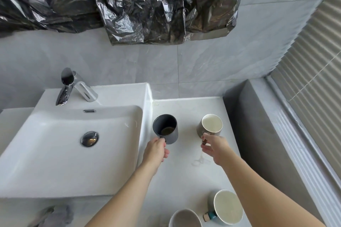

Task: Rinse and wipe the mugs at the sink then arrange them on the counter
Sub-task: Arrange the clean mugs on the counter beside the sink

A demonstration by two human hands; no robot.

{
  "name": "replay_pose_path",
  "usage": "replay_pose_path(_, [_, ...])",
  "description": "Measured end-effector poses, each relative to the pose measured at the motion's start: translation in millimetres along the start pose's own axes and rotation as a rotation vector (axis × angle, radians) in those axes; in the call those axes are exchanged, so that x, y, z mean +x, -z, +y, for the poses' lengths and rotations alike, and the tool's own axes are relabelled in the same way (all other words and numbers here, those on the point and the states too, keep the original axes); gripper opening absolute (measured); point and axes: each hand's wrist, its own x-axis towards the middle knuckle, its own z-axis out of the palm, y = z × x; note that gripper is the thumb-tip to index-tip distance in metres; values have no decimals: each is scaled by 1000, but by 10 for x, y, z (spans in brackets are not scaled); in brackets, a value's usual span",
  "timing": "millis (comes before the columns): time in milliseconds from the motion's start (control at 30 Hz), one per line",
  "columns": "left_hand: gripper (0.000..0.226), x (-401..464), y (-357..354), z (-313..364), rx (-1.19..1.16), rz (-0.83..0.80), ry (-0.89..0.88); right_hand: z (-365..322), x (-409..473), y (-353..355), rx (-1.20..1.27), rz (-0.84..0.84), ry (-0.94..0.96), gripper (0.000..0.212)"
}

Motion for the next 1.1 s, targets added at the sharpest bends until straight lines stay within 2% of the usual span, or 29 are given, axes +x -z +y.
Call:
replay_pose_path(167, [20,598,-105,304,-57,46,-14,-301,303,-42,-89,0,74,14])
replay_pose_path(433, [21,1360,-267,619,-106,133,-6,-715,838,-200,-142,-19,147,11])
replay_pose_path(767, [18,1587,-274,566,-157,226,10,-800,1122,-453,-188,-85,197,13])
replay_pose_path(967, [21,1660,-281,516,-168,222,-5,-720,1151,-753,-250,-138,221,24])
replay_pose_path(1100, [24,1706,-293,511,-168,227,-13,-699,1143,-941,-306,-148,237,24])
